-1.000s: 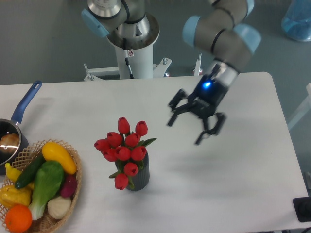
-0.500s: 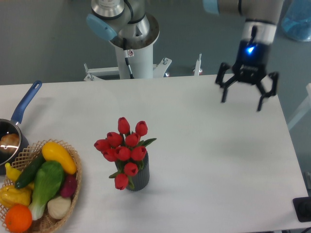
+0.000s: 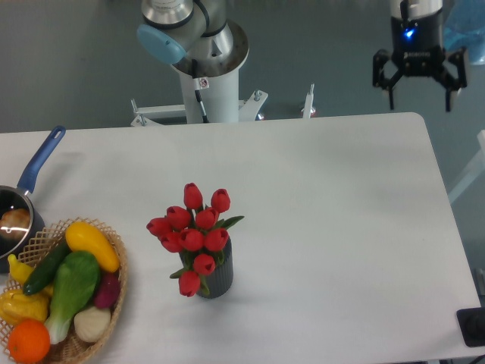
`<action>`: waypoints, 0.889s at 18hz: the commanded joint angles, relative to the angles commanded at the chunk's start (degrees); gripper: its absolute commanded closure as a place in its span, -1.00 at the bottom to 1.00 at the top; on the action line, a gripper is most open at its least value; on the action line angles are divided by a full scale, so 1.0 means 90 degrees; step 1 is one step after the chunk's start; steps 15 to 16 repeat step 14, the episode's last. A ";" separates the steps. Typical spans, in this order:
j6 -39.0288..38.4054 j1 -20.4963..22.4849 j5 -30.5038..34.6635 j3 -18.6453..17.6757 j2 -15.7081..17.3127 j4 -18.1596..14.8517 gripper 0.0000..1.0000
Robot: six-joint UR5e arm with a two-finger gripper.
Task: Insert the flowers into the vase
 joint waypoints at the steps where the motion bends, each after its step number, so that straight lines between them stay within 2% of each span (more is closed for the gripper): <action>1: 0.0273 0.0116 0.0010 0.0010 0.0039 -0.0127 -1.00; 5: 0.1493 0.0858 -0.0019 0.0000 0.0225 -0.0635 -1.00; 7: 0.1914 0.1074 -0.0029 0.0010 0.0254 -0.0792 -1.00; 16: 0.2102 0.1182 -0.0049 0.0029 0.0264 -0.0841 -1.00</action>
